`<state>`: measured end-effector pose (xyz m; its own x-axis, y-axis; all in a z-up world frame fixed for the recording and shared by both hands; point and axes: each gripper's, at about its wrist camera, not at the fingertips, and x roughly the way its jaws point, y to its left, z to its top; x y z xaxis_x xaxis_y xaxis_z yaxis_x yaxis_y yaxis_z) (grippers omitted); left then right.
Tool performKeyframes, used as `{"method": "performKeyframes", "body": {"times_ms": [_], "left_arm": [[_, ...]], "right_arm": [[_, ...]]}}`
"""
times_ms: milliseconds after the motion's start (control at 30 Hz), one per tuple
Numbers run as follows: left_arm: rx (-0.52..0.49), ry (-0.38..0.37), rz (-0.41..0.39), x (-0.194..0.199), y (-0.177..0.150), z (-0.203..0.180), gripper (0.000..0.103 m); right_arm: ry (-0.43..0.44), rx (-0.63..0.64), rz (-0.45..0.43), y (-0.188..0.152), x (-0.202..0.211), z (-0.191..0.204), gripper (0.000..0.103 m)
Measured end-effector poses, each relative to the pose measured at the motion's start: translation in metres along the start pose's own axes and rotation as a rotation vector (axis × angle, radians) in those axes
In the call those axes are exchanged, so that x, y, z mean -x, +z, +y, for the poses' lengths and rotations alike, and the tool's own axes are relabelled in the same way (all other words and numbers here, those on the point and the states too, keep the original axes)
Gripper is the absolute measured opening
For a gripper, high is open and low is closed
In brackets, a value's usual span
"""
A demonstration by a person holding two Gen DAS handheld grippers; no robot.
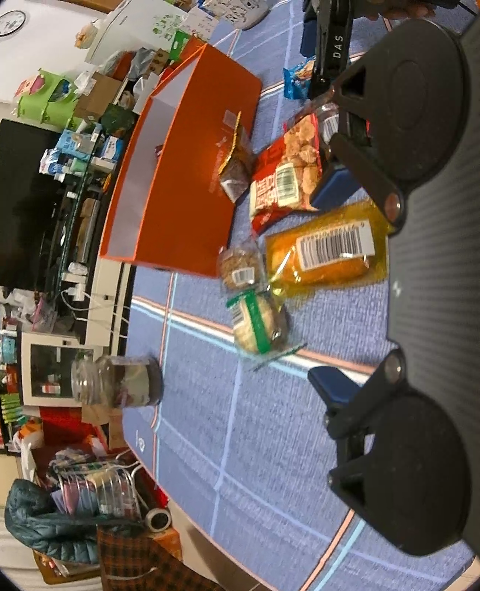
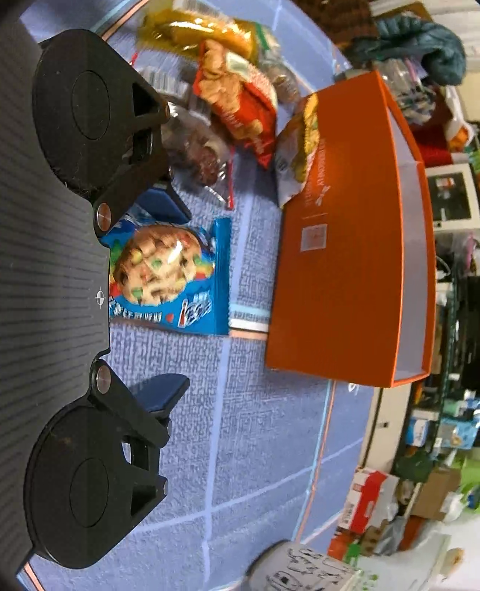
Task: Organize snacks
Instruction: 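Grasp the blue cookie pack with right gripper while left gripper grasps orange bread pack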
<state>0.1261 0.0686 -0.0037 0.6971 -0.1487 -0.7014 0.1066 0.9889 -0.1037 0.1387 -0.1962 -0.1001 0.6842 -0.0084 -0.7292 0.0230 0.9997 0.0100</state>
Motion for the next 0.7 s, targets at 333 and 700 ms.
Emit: {"method": "performKeyframes", "body": {"times_ms": [333,700], "left_arm": [[-0.033,0.032,0.023,-0.021,-0.004,-0.020,0.094],[-0.022,0.060,0.084,-0.049,-0.001,-0.014,0.065]], "right_arm": [[0.001,0.000,0.013,-0.001,0.004,-0.002,0.084],[0.012,0.013,0.008,-0.005,0.008,-0.004,0.085]]}}
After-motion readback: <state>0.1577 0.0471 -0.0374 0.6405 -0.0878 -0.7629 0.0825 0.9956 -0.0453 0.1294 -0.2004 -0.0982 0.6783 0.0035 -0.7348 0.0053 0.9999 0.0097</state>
